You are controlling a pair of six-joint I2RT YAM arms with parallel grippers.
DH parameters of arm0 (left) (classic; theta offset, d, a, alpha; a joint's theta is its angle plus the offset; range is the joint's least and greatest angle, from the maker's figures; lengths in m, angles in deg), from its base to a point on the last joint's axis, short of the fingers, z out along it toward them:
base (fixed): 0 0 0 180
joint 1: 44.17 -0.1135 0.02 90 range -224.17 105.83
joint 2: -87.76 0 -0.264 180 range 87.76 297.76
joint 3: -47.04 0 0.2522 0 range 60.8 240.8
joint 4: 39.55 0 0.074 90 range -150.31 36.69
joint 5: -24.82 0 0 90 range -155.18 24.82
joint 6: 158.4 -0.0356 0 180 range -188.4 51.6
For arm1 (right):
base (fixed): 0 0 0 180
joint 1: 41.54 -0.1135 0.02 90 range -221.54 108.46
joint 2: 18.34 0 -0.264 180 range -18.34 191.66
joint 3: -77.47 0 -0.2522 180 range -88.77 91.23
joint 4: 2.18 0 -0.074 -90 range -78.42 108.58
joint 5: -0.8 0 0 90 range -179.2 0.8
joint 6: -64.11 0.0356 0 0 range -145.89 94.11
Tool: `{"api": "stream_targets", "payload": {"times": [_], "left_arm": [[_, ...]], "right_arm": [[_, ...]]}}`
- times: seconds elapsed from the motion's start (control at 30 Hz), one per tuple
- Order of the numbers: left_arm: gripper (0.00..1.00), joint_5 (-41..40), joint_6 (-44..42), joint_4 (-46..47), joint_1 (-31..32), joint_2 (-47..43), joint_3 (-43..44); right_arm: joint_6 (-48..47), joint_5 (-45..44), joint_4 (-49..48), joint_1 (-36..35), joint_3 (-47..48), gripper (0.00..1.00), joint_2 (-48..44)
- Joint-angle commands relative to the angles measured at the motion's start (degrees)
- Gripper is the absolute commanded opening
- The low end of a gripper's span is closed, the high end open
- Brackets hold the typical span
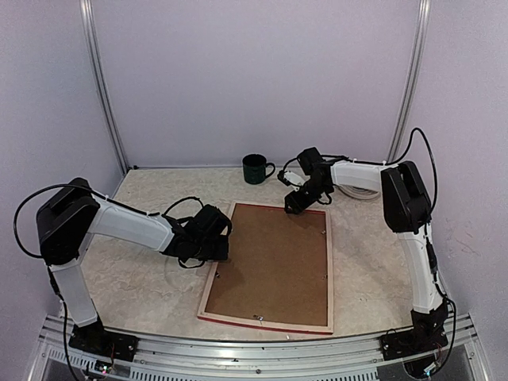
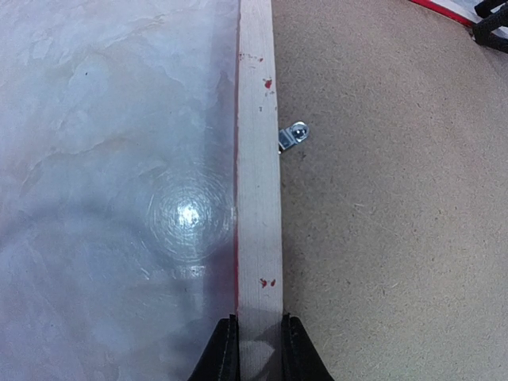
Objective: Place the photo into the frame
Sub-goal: Press the fastener onto the backboard.
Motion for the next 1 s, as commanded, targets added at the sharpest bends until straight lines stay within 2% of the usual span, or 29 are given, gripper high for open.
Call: {"api": "stream_targets", "payload": {"times": [0.0, 0.27, 0.67, 0.97], "left_arm": [[0.11, 2.3, 1.3, -1.1, 0.8, 1.8, -0.6], [0.11, 2.3, 1.4, -0.6, 0.3, 1.2, -0.8], [0.11, 2.1, 2.0, -0.3, 0.3, 0.7, -1.6], [0.11, 2.2, 2.1, -0.3, 0.3, 0.4, -1.5]], "right_arm": [[0.2, -4.2, 1.7, 0.4, -1.4, 0.55, -0.1], [-0.4, -5.9, 4.4, 0.6, 0.9, 0.58, 0.4], [7.3, -6.9, 5.9, 0.9, 2.6, 0.58, -0.2], [3.8, -1.6, 7.3, 0.9, 3.5, 0.76, -3.2]]}}
